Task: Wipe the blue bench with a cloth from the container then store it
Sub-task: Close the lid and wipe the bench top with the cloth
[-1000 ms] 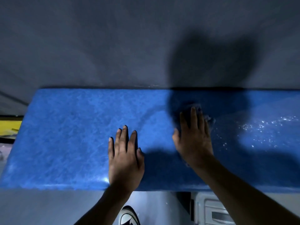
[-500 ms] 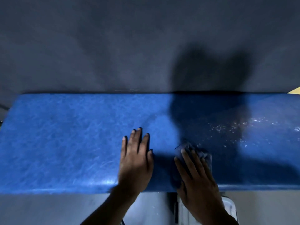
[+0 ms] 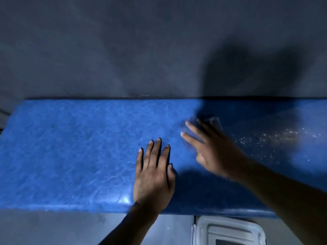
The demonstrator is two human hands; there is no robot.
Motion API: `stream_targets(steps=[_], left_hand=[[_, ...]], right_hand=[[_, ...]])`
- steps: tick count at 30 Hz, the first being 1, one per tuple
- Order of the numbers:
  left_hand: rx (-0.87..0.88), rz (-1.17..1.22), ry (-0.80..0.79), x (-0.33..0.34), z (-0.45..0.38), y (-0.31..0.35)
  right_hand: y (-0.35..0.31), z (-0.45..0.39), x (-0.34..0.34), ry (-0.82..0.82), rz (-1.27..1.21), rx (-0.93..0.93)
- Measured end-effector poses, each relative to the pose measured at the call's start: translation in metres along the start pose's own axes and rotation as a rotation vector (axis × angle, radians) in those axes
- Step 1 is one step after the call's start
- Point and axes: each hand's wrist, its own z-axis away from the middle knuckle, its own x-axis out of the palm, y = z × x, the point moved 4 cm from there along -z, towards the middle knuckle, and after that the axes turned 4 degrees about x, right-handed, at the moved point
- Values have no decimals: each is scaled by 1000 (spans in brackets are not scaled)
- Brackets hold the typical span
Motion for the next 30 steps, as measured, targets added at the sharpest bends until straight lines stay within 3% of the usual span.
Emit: stream_targets(steps=[4, 7, 11, 13, 20, 26, 30], left_hand=[[-16, -12, -3, -2, -2, 2], [-5, -15, 9, -4, -2, 4], [-9, -10, -22, -4, 0, 5], [-15, 2, -36, -5, 0, 6], [-91, 92, -67, -10, 3, 20], [19, 210, -44, 1, -3, 109], [44, 148, -80, 20, -13, 146]], right_hand=[[33, -44, 5, 96, -29, 95], [41, -55, 9, 58, -99, 245], [34, -28, 9, 103, -206, 517], [26, 1, 8, 81, -231, 567], [16, 112, 4, -3, -235, 516], [25, 177, 6, 127, -233, 418], [29, 179, 12, 71, -179, 361]])
